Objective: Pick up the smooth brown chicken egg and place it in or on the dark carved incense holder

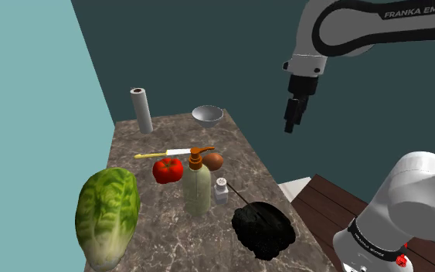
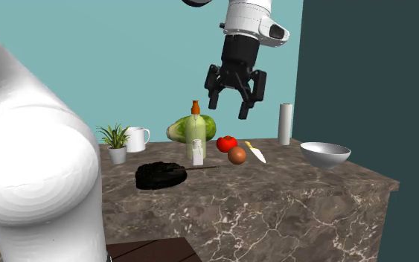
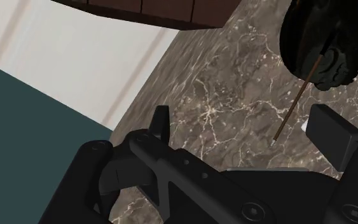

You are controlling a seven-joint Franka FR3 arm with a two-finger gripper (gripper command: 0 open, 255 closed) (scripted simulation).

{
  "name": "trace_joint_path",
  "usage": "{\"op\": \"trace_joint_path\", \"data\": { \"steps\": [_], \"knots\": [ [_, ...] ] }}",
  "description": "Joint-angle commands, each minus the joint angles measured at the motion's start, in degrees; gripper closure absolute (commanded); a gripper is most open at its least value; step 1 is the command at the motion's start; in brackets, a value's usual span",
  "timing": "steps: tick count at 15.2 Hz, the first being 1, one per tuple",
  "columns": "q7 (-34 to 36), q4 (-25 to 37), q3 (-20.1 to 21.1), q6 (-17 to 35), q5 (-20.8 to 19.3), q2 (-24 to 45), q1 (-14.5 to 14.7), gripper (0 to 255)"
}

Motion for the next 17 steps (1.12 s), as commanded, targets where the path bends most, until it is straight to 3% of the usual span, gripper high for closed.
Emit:
{"op": "trace_joint_path", "data": {
  "steps": [1, 9, 17],
  "knots": [
    [-2.7, -0.3, -0.5, 4.2, 0.8, 3.0, 1.1, 0],
    [-13.3, 1.3, -1.1, 19.3, 6.3, 17.1, 6.3, 0],
    [-25.2, 8.0, -0.2, 29.9, 14.1, 32.2, 10.9, 0]
  ]
}}
